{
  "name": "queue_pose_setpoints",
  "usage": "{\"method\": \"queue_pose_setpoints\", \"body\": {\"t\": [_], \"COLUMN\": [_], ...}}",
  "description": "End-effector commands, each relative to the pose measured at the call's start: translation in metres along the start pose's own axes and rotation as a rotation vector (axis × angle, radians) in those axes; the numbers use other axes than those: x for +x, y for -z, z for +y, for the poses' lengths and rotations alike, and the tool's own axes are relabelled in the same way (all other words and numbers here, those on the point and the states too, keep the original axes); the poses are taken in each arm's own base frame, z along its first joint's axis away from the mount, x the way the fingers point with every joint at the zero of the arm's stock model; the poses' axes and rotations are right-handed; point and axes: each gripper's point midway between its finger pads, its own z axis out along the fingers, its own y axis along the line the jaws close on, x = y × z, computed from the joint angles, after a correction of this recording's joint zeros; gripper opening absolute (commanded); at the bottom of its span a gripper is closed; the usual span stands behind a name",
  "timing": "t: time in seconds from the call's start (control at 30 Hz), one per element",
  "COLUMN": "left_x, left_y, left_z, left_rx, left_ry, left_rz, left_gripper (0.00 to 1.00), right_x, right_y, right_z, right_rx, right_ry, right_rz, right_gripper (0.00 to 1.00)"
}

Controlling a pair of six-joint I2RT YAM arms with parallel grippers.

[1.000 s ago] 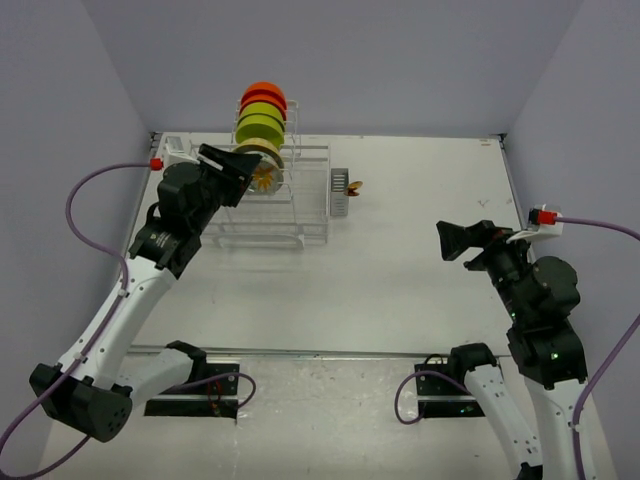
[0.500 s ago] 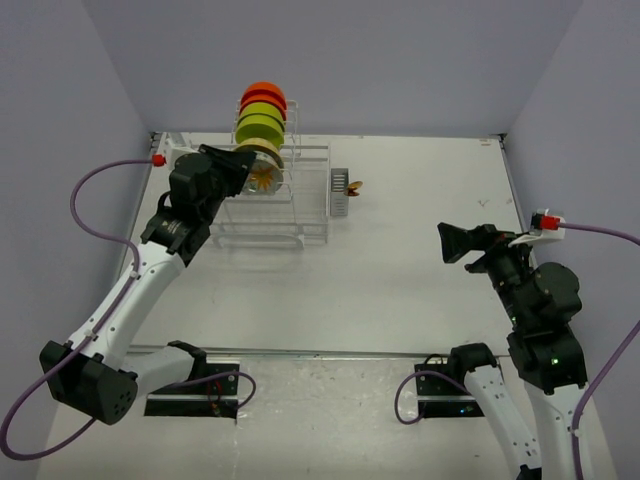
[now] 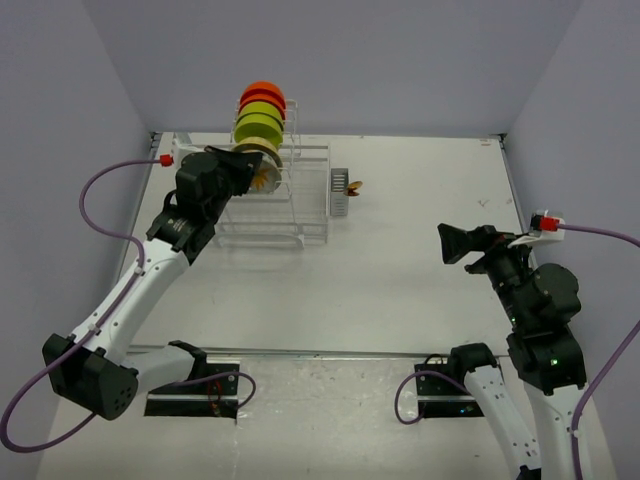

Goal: Unload the bowls from the dish rack

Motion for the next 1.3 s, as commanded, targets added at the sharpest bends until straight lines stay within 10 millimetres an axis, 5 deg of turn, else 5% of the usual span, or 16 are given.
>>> {"method": "queue_pose_setpoints", "body": {"t": [0.0,0.37,1.27], "left_x": [-0.019,-0.009,0.0], "left_y": [0.008,0.024,0.065], "left_z": [-0.016,-0.054,-0.074], "left_rx": [0.047,0.232,0.439], "left_ry": [0.021,-0.021,-0.111], "left_rz": [-0.082,-0.031,-0.018], "left_gripper": [0.0,0.0,0.0], "right_x": [-0.012,-0.015,-0.021], "right_y": [0.0,0.003,0.005], "right_z": [0.002,0.001,0.0], "right_rx": [-0.007,0.005,0.019], "right_ry": [0.015,0.027,0.02], "right_rz": [-0.049,-0.06,-0.08], "right_gripper": [0.99,0.99,0.99]}}
